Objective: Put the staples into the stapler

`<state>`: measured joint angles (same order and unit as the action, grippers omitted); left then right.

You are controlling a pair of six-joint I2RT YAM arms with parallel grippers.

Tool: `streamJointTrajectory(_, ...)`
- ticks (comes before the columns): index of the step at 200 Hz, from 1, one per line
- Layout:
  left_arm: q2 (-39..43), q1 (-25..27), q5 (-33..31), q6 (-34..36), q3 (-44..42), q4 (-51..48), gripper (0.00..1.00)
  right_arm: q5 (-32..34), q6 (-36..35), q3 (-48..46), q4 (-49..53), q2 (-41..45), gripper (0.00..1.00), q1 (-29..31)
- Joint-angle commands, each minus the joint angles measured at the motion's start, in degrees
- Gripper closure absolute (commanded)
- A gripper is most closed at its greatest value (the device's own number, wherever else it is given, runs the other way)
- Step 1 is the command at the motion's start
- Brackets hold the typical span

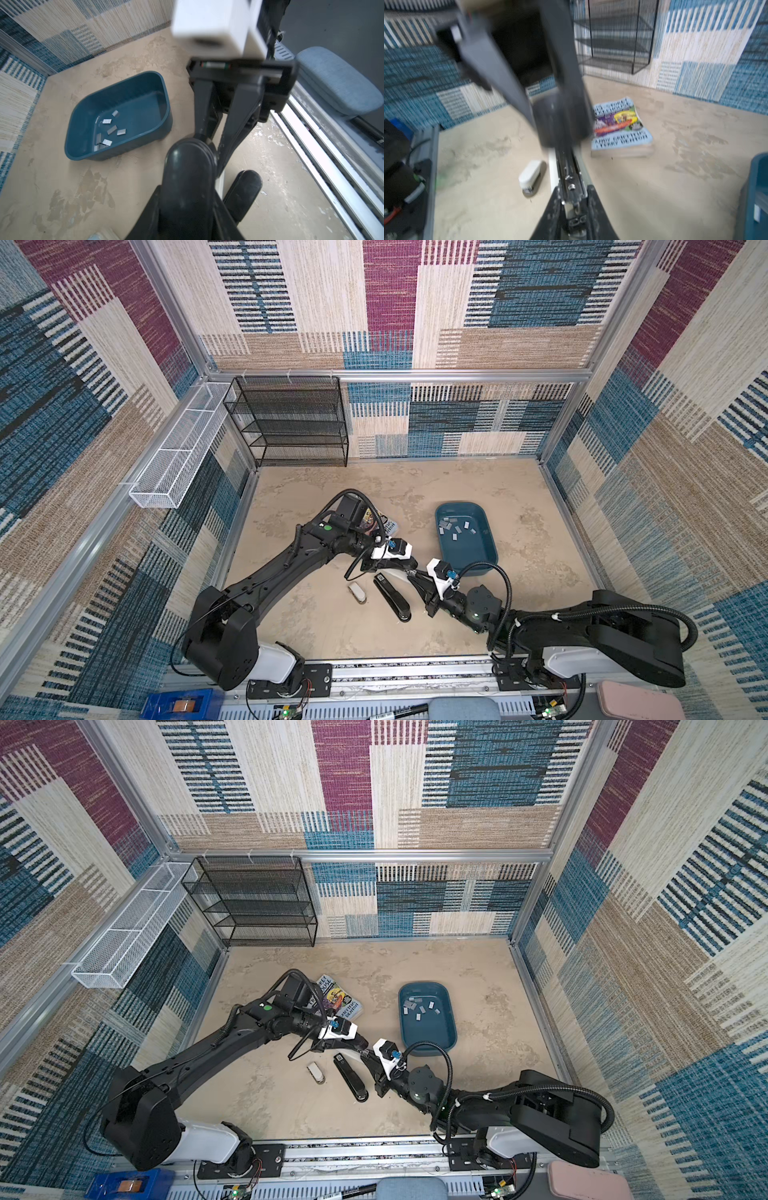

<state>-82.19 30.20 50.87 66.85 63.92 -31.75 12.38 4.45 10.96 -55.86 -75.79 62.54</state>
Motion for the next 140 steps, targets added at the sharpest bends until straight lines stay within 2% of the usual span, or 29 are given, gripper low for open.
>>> streamJointTrajectory(1, -1.43, -0.42, 8.88, 8.53, 3.35, -4.90, 0.81, -2.91, -0.61, -0.08, 3.69, -1.05, 1.00, 0.21)
streamJointTrajectory(24, -2.78, 0.35, 10.90, 17.31, 4.11, -11.90, 0.83, -3.62, -1.20, 0.07, 3.59, -1.49, 1.00, 0.18)
streamJointTrajectory(48, -4.61, 0.55, 8.43, 16.88, 4.91, -11.86, 0.86, -1.57, -0.89, -0.03, 4.44, -0.42, 1.00, 0.14)
streamJointTrajectory(68, -6.92, 0.50, 7.63, 17.05, 6.45, -11.88, 0.74, -1.33, -0.62, -0.07, 4.90, -0.05, 1.00, 0.21)
streamJointTrajectory(82, -7.64, 0.49, 7.40, 16.94, 7.13, -11.80, 0.71, -1.52, -0.49, -0.22, 4.88, -0.52, 1.00, 0.20)
streamJointTrajectory(140, -2.72, 0.87, -3.96, -4.27, 0.07, 12.98, 0.55, -3.80, 0.22, -0.09, 4.02, 0.72, 1.00, 0.46)
